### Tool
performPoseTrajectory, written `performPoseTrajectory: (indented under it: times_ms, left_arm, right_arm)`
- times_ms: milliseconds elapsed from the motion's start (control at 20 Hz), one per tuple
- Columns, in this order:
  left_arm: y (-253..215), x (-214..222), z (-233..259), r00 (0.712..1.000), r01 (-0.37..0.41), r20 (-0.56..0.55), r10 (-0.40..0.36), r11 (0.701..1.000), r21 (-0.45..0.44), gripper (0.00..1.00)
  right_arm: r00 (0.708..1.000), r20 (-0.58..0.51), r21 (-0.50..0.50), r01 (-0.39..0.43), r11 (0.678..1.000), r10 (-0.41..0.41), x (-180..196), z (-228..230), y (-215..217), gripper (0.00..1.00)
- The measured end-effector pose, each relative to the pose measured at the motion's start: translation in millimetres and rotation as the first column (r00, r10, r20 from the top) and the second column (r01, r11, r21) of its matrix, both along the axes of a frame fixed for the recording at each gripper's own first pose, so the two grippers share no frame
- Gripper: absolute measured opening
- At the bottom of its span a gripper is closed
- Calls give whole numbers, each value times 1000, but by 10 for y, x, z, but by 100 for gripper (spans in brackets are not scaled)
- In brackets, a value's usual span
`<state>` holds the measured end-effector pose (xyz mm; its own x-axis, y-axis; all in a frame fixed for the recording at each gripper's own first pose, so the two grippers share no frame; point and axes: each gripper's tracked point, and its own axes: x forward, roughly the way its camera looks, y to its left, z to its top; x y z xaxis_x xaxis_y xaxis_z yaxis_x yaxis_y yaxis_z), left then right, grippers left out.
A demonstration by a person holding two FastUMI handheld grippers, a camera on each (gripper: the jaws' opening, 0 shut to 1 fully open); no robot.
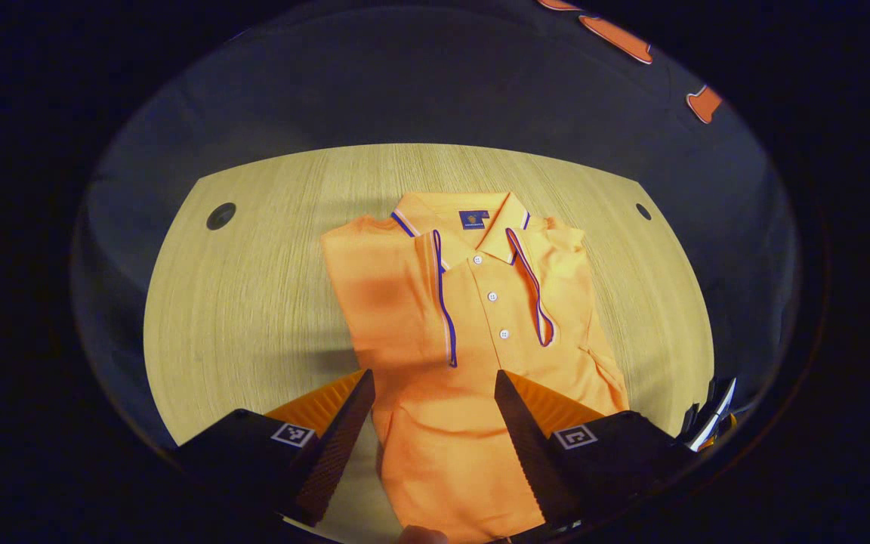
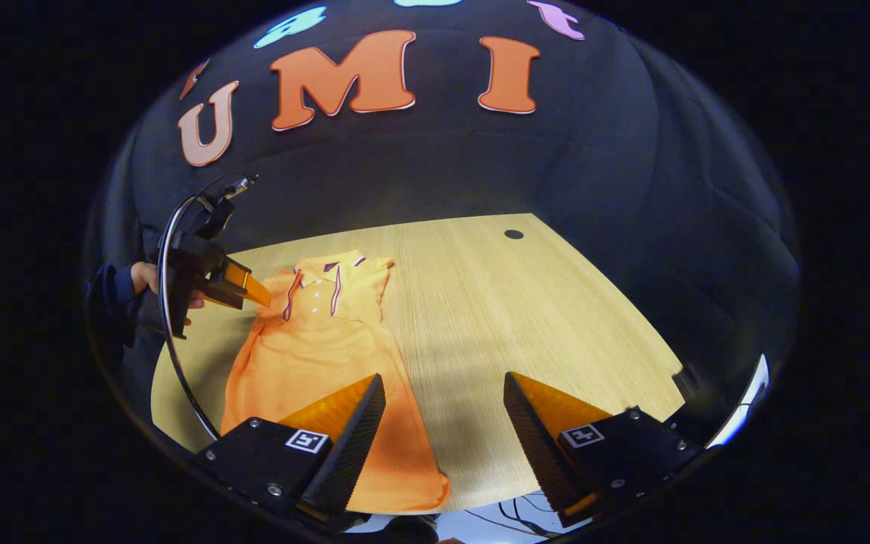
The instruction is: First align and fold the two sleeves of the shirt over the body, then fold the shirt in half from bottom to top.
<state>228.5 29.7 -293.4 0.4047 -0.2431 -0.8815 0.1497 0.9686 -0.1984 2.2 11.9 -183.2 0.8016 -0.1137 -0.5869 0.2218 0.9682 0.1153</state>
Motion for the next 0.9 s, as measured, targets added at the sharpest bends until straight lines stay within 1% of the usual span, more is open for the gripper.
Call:
performPoseTrajectory:
  times_ms: [150,250,350,500,650,900]
  left_arm:
    - [104,-331,70,999,-48,-12,48,999,-1,99]
    - [153,-539,146,997,-81,-21,81,996,-22,99]
    - [266,-713,207,995,-102,-4,102,995,-9,99]
    - [379,-1012,244,992,-122,12,122,992,10,99]
    - [422,-1370,192,991,-133,-14,133,991,4,99]
    - [478,-1930,21,991,-126,-50,128,991,44,99]
  right_arm:
    - [997,-6,15,-74,997,74,39,-76,58,96]
    - [992,-17,22,-123,992,123,46,-138,108,96]
    - [985,-33,27,-167,986,168,47,-208,165,96]
    - [974,-63,50,-216,975,219,13,-344,251,96]
    - [958,-123,70,-252,965,259,-77,-542,318,96]
    - [925,-206,102,-306,947,321,-278,-851,443,96]
